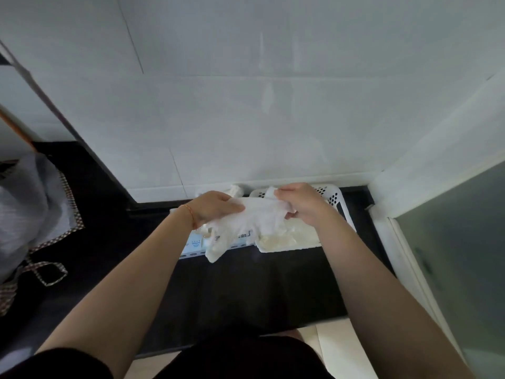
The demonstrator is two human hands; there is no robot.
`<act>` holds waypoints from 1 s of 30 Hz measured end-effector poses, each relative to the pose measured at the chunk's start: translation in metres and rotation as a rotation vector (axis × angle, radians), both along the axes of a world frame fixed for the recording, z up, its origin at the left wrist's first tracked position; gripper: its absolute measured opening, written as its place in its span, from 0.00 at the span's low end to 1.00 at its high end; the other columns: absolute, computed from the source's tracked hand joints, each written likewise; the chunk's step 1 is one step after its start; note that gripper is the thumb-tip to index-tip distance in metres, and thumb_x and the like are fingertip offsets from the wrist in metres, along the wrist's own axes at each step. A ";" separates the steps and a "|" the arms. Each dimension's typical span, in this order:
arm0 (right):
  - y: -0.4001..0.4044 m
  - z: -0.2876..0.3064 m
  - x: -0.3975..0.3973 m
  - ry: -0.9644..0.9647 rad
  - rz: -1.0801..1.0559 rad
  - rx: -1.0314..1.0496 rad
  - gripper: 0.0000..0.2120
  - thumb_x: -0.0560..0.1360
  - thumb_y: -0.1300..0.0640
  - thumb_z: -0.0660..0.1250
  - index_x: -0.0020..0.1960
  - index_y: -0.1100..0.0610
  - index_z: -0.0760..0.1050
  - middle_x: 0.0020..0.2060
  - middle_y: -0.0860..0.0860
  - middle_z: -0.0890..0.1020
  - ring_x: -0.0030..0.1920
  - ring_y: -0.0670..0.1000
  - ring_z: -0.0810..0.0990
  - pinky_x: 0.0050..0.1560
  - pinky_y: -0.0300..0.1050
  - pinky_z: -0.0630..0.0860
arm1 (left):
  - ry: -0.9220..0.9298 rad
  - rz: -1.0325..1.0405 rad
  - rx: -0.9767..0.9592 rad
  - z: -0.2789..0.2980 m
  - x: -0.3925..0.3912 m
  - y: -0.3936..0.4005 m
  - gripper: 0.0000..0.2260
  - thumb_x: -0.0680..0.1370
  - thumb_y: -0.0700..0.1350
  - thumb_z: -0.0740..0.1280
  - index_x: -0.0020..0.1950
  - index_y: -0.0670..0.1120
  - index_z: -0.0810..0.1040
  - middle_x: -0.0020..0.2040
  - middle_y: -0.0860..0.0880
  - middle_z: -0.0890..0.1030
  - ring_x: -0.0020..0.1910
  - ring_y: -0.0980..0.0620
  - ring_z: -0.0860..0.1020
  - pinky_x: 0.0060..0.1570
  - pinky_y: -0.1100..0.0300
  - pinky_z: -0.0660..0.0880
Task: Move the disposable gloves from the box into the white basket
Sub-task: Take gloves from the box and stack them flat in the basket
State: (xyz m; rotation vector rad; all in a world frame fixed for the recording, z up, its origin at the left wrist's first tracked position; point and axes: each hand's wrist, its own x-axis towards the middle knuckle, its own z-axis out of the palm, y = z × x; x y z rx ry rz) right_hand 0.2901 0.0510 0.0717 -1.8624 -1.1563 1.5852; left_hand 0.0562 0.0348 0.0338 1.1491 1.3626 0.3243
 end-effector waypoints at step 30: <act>0.044 -0.094 0.138 -0.673 0.576 0.132 0.13 0.80 0.67 0.58 0.61 0.63 0.77 0.56 0.59 0.80 0.54 0.58 0.79 0.55 0.49 0.75 | 0.873 -0.502 0.734 -0.076 0.193 0.018 0.26 0.77 0.63 0.61 0.72 0.52 0.67 0.74 0.47 0.64 0.74 0.43 0.61 0.73 0.45 0.55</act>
